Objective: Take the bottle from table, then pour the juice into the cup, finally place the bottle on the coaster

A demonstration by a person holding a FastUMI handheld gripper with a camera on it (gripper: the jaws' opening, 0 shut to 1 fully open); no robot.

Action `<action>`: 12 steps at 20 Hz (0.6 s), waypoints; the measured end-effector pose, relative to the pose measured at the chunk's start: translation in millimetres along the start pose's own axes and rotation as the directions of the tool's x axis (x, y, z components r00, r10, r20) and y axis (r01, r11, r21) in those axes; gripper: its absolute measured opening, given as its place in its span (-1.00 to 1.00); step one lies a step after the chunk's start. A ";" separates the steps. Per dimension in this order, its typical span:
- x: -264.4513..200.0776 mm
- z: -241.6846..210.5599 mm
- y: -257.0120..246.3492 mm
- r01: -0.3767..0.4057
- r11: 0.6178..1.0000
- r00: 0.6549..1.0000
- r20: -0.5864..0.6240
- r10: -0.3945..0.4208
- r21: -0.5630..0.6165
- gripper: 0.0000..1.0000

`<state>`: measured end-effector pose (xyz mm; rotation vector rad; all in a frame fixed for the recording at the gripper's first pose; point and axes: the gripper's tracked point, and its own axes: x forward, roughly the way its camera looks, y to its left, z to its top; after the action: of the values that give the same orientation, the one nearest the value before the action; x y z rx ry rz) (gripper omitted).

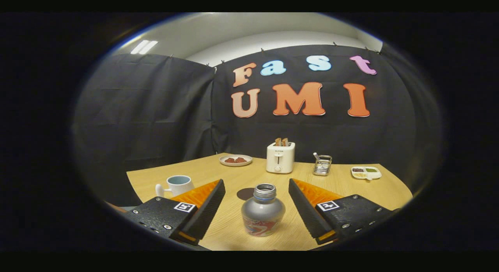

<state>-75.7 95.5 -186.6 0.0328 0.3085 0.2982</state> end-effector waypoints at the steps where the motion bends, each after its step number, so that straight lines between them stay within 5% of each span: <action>1: 0.9 -7.8 -0.9 0.002 1.000 1.000 -0.019 -0.001 0.008 0.94; 12: 10.5 -62.3 -5.7 0.017 0.999 0.993 -0.120 -0.012 0.044 0.92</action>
<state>-83.5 92.4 -249.6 0.0571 0.4349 0.2791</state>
